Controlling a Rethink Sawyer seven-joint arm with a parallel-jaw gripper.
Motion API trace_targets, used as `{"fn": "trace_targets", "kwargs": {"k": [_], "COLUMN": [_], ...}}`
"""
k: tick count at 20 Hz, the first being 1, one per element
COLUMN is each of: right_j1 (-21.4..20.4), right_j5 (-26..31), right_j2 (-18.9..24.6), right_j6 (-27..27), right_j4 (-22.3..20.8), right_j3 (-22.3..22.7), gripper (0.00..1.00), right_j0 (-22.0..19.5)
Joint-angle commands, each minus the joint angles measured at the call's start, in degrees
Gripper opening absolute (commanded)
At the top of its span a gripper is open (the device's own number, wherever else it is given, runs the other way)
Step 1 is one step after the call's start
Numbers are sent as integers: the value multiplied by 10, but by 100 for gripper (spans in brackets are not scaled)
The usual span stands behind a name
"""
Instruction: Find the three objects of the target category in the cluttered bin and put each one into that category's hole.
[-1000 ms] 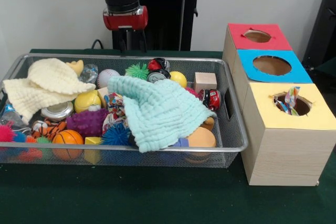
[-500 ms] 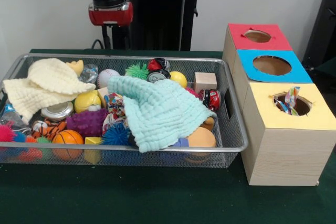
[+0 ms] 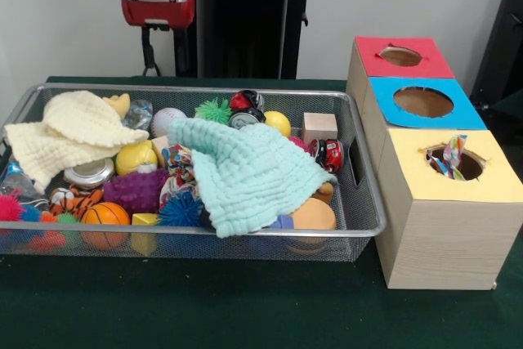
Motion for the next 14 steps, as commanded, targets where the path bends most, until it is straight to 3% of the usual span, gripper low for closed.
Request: {"fn": "trace_targets", "kwargs": {"k": [1,3,9,14], "right_j1": [49,81,97,114], "right_j5": [25,9,40,50], "right_j2": [16,9,33,45], "right_j6": [0,-9,-79,-101], "right_j4": [-21,-41,-64,-88], "right_j3": [-54,-72,-98,-120], "gripper": [100,100,100,100], "right_j0": [37,25,-44,-71]}}
